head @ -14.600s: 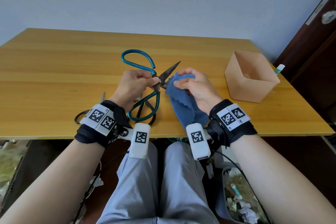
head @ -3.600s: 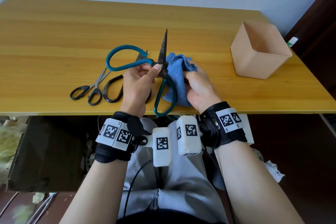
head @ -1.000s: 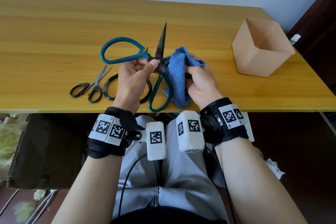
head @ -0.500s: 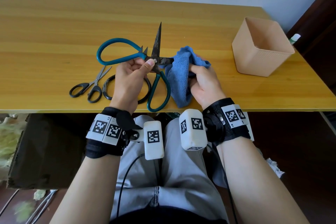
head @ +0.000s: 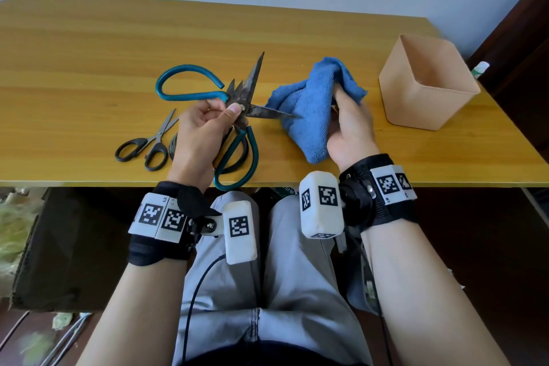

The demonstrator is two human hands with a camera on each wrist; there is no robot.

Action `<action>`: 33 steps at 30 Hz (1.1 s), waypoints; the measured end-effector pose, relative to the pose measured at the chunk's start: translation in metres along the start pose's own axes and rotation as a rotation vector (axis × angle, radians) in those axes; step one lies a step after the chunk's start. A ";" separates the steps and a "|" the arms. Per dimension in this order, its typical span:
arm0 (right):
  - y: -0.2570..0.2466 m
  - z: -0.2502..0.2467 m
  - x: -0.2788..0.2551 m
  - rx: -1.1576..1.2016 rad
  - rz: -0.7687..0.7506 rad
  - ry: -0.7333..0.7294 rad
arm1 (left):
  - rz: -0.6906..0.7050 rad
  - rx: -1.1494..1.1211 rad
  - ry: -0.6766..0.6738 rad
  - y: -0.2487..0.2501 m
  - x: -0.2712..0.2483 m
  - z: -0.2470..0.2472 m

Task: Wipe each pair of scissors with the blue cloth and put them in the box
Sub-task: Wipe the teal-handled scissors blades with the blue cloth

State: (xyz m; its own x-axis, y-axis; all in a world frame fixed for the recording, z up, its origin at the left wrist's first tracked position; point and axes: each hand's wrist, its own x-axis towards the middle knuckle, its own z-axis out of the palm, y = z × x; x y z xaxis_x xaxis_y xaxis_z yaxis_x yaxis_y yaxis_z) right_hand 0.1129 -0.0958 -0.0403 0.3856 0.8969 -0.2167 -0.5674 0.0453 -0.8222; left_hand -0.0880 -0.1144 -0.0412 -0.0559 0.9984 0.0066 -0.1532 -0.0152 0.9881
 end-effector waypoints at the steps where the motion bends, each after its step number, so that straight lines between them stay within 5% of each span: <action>1: -0.001 0.003 0.000 -0.012 -0.011 -0.012 | -0.005 0.003 0.002 0.000 0.000 0.000; 11: -0.001 0.008 -0.005 -0.150 0.153 -0.307 | -0.028 0.024 0.013 -0.007 0.003 0.005; 22: 0.008 0.009 -0.008 -0.529 0.080 -0.459 | -0.014 0.105 -0.001 -0.008 0.007 0.011; 33: 0.012 0.010 -0.003 -0.675 0.053 -0.429 | -0.025 0.177 -0.011 -0.015 0.009 0.016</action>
State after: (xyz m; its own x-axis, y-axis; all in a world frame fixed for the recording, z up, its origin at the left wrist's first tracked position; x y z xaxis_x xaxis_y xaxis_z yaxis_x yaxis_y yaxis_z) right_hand 0.0975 -0.0938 -0.0445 -0.0208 0.9875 -0.1563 0.0388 -0.1554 -0.9871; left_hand -0.0709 -0.1042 -0.0533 -0.0435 0.9989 -0.0175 0.0215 0.0184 0.9996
